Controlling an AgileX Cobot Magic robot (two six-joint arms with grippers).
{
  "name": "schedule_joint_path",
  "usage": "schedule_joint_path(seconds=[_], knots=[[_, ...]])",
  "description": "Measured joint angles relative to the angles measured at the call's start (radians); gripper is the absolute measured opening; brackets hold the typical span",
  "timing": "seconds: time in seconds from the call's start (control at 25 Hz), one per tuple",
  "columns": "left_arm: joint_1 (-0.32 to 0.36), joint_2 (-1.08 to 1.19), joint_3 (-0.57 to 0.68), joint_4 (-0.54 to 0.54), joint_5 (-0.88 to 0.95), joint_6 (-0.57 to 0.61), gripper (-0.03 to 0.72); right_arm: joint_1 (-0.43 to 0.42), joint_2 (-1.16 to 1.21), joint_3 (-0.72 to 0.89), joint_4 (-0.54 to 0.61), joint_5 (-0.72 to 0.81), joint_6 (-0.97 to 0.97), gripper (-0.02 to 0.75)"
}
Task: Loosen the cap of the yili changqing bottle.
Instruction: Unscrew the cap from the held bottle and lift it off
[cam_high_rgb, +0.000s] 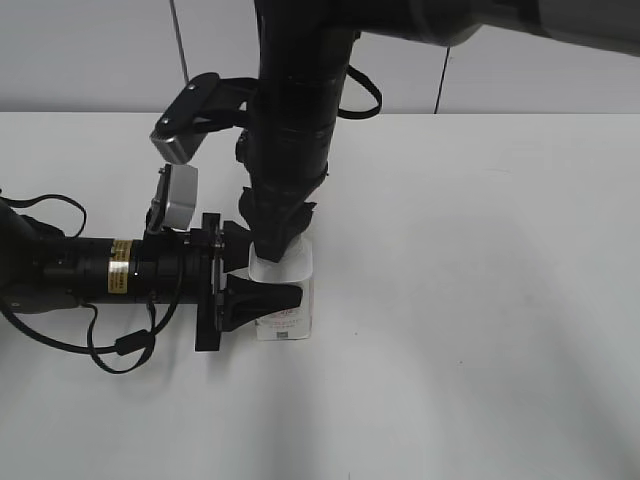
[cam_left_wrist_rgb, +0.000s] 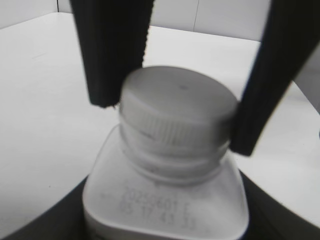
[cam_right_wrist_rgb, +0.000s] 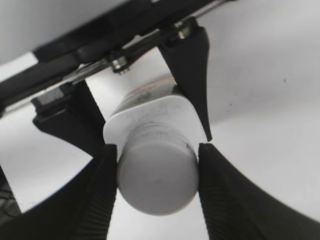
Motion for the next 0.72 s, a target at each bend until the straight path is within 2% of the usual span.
schedule_joint_path(seconds=[0.12, 0.24, 0.56, 0.72], knots=[[0.000, 0.000, 0.000, -0.001, 0.000, 0.000, 0.418, 0.000, 0.000, -0.008, 0.001, 0.006, -0.151, 0.389], [0.000, 0.000, 0.000, -0.005, 0.000, -0.005, 0.418, 0.000, 0.000, -0.028, 0.001, 0.015, -0.190, 0.388], [0.000, 0.000, 0.000, -0.002, 0.000, -0.004, 0.418, 0.000, -0.016, -0.065, 0.015, 0.007, -0.196, 0.388], [0.000, 0.000, 0.000, -0.003, 0.000, -0.004, 0.418, 0.000, -0.058, -0.066, -0.075, 0.007, -0.099, 0.388]])
